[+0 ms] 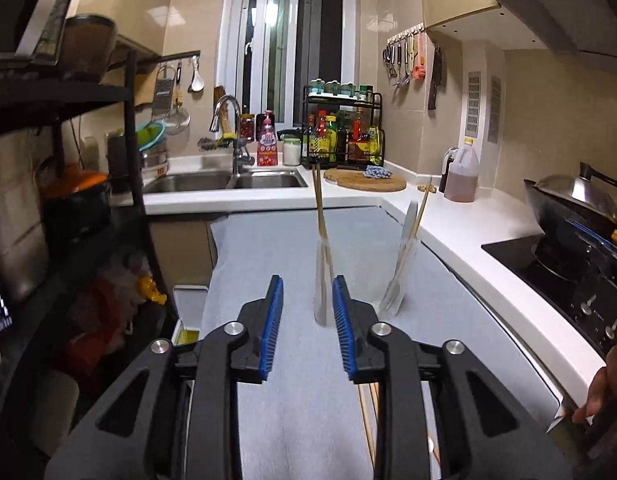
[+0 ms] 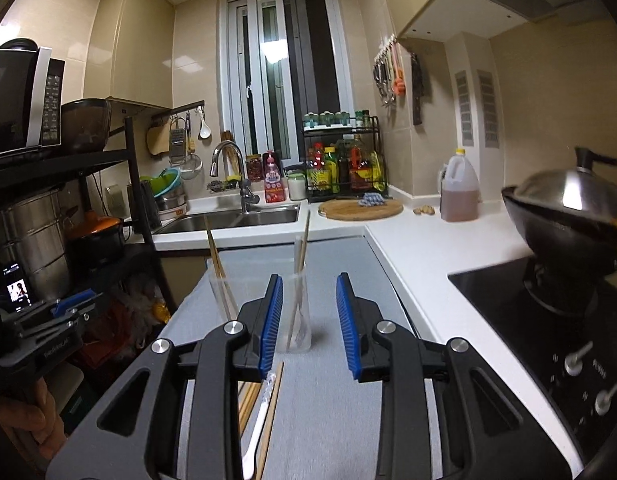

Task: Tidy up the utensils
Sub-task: 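Move both open tools back down toward the chopsticks on the mat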

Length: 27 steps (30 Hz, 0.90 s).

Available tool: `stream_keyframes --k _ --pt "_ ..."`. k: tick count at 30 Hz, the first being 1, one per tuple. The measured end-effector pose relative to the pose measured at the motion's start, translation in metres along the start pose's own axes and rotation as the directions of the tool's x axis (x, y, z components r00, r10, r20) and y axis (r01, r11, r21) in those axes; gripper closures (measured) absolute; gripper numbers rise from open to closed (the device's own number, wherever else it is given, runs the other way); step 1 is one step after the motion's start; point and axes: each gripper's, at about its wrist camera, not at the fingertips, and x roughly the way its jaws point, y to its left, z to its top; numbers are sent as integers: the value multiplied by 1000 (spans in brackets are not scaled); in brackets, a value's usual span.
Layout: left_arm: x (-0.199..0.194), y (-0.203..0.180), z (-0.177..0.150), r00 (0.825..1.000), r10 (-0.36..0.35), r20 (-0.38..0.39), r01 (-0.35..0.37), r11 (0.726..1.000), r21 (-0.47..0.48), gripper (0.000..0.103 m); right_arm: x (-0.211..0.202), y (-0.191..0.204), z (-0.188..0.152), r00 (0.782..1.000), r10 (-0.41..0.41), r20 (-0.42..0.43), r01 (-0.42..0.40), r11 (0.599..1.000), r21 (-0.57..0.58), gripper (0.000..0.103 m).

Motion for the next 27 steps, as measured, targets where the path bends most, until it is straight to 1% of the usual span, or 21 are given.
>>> stream_keyframes --k 3,4,7,9,10,12,14,17,18,23,27 --pt "0 2 -30 1000 15 -16 -15 1000 -18 85 -2 -7 -27 999 11 -35 -10 999 33 75" --pt "1 3 -40 1000 16 -23 -17 999 -33 85 -1 -9 -36 999 9 -49 -7 999 42 75" --pt "4 5 -65 998 9 -55 -13 998 -69 85 7 -13 -67 991 25 -131 -17 998 62 76" --pt "7 4 -79 997 12 -78 -17 998 -68 85 14 -15 -90 981 51 -189 -36 996 83 85" --pt "9 5 -85 996 5 -92 -12 997 -73 85 17 -15 -99 975 59 -214 -40 995 91 86" --pt "16 7 -90 993 2 -118 -12 997 -79 85 25 -12 -119 959 87 -268 -60 992 107 90" --pt "19 9 -95 991 7 -130 -17 997 -82 85 32 -7 -135 944 106 -312 -73 991 114 91" --pt "22 10 -99 990 12 -143 -25 996 -89 85 45 3 -155 914 146 -379 -99 985 140 90" --pt "22 11 -100 989 12 -146 -26 995 -92 85 48 6 -159 907 151 -392 -103 985 141 88" --pt "21 9 -104 989 10 -149 -23 996 -88 85 57 21 -173 875 178 -450 -131 982 134 88" --pt "23 8 -105 988 1 -155 -15 996 -88 85 61 31 -182 853 171 -494 -139 985 102 88"
